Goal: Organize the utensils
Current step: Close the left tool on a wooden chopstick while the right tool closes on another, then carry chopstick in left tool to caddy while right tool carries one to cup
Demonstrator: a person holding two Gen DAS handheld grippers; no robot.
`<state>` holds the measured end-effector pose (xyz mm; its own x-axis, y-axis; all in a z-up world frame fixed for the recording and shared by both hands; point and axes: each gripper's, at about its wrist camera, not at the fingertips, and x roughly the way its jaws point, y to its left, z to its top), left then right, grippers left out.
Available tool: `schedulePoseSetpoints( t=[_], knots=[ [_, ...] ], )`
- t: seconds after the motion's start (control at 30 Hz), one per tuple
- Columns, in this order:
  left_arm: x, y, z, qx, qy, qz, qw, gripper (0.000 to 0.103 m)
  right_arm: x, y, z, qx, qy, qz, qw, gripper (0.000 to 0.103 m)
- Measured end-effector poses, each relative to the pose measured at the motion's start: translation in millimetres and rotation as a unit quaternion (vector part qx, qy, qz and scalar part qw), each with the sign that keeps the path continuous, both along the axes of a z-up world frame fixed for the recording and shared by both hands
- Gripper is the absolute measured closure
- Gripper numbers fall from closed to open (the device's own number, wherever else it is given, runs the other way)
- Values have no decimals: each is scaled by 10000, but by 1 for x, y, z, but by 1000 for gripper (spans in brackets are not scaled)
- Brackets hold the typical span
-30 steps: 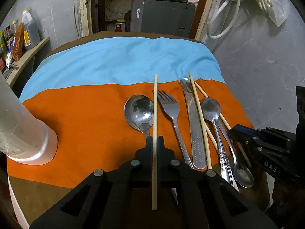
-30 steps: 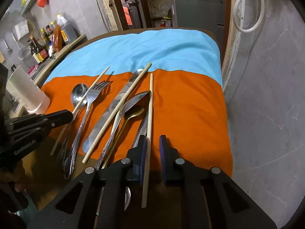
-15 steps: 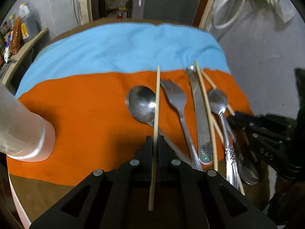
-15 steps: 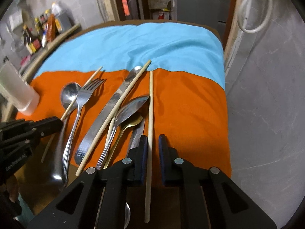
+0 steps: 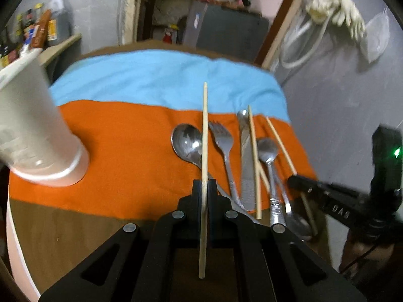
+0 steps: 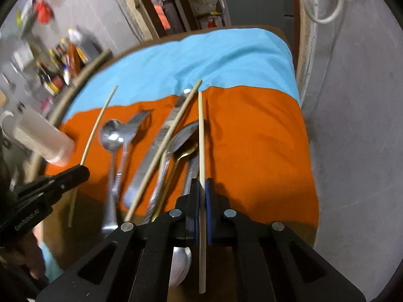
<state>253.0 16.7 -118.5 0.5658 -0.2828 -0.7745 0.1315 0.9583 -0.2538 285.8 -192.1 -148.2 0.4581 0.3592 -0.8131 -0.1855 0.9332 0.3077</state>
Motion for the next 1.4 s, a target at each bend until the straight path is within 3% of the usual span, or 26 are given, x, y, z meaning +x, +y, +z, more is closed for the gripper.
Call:
schedulePoseSetpoints(
  t=[0.1,0.3,0.57,0.77,0.97,1.2,1.4],
  knots=[
    [-15,6,15,-213,-307,186,9991,101,-14,0,11,271,-211,-74,9994,101],
    [-33,27,58,-319,-1077,565,9921,101,-35,18,57,1159,-1178,187,9861,101],
    [-42,92,99,-479,-1895,944,9762,101,-26,91,106,1713,-2073,565,9615,101],
    [-33,168,126,-733,-2499,1235,9575,101,1,147,133,2622,-2439,576,9319,101],
    [-3,248,117,-1080,-2804,1471,9424,101,30,197,133,3337,-2656,421,9035,100],
    [20,303,94,-1467,-2980,1676,9282,101,38,232,115,3068,-3019,382,9018,100],
    [20,315,72,-1765,-3133,1744,9167,101,30,246,90,2507,-3304,478,9087,100]
  ],
)
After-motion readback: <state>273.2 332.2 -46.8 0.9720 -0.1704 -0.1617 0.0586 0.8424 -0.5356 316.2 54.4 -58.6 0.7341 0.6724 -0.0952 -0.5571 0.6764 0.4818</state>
